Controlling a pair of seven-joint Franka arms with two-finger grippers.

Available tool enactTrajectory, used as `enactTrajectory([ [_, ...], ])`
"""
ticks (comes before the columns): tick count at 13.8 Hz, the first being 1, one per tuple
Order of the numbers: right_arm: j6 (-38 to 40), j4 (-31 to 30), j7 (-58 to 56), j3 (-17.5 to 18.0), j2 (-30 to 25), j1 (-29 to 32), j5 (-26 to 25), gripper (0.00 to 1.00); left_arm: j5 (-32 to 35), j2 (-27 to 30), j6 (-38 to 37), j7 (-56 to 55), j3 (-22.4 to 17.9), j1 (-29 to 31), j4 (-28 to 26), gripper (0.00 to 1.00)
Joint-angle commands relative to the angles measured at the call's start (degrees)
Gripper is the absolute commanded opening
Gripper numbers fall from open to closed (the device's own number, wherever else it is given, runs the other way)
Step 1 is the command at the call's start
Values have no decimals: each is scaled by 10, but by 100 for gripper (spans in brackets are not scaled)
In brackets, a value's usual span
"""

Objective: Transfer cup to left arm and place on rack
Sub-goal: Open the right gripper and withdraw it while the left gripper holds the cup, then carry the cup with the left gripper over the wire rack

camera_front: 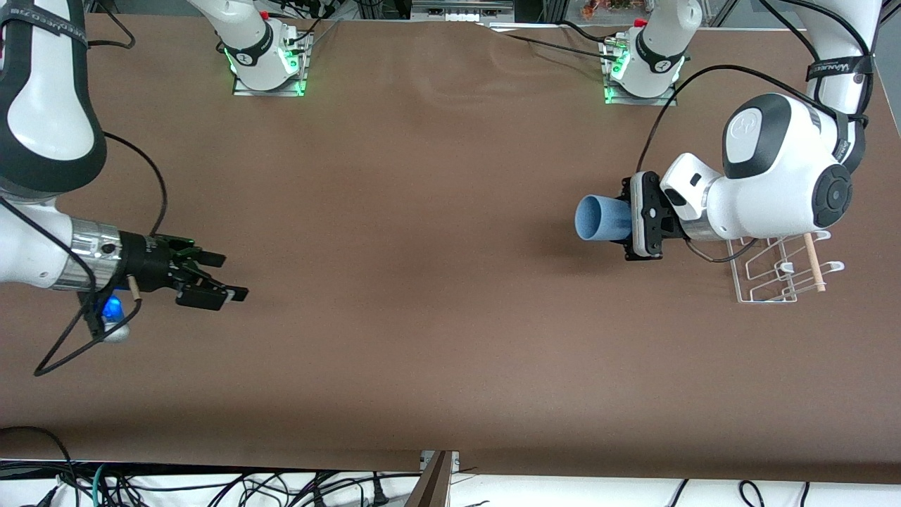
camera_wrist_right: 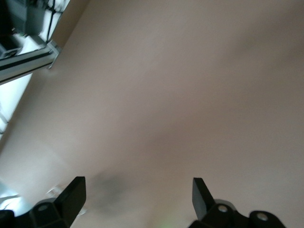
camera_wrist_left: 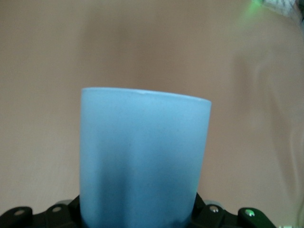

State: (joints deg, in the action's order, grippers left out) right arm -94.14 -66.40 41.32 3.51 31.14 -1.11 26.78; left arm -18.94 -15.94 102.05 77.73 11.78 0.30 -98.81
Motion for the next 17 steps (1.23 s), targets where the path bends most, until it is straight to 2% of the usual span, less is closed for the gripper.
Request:
enactTrajectory([
  [1,5,-38,-36,-6,-42,-1,-64,99,117,6,-28,-42,2,4,4,0],
  [5,-58,-235,-152,-6,-192,-3,-145,99,309,6,-68,-107,5,1,8,0],
  [7,-67,-297,-223,-7,-249,-3,-178,99,394,-3,-107,-140,5,-5,8,0],
  [13,-60,-335,-320,-21,-275,-20,-284,99,605,-47,-196,-266,9,-11,6,0],
  [15,-59,-345,-342,-46,-284,-40,-290,99,662,-49,-201,-275,4,-5,-3,0],
  [17,-38,-335,-351,-49,-289,-43,-289,99,737,-72,-207,-281,2,7,-4,0],
])
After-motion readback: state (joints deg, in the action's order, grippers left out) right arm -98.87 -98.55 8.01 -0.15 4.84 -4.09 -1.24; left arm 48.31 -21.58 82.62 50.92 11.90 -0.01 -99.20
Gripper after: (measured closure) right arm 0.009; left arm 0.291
